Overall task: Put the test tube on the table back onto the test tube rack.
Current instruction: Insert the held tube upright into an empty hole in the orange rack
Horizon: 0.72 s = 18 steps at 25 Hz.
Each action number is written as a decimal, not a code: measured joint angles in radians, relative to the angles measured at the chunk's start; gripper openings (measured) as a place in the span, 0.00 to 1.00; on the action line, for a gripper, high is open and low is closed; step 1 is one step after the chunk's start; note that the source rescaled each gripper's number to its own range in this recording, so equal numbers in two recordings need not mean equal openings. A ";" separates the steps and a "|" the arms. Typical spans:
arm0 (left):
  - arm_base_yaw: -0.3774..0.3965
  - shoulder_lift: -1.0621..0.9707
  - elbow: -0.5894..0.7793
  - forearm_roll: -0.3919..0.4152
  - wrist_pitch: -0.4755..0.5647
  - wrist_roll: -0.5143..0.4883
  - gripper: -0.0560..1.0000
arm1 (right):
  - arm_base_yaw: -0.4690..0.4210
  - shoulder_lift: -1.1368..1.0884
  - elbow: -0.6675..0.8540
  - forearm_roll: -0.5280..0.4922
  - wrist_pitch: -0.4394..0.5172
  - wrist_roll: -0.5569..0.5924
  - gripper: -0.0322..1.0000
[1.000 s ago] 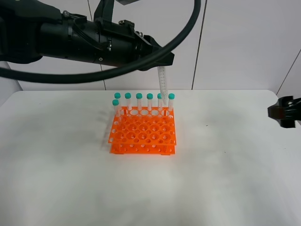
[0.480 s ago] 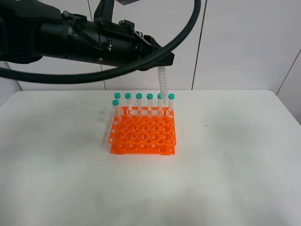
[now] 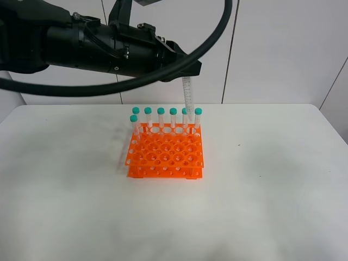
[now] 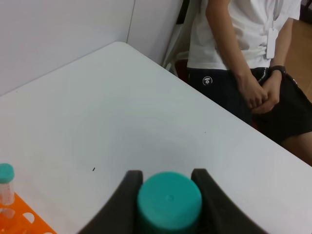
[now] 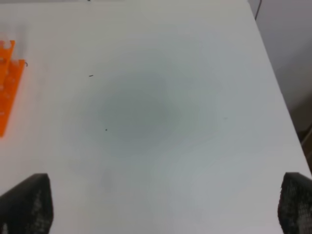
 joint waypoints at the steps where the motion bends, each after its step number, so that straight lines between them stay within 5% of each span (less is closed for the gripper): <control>1: 0.000 0.000 0.000 0.000 0.000 0.000 0.05 | 0.000 -0.019 0.014 0.008 0.000 0.000 1.00; 18: 0.000 0.000 0.000 0.000 0.001 0.000 0.05 | 0.000 -0.191 0.201 0.020 -0.040 0.000 1.00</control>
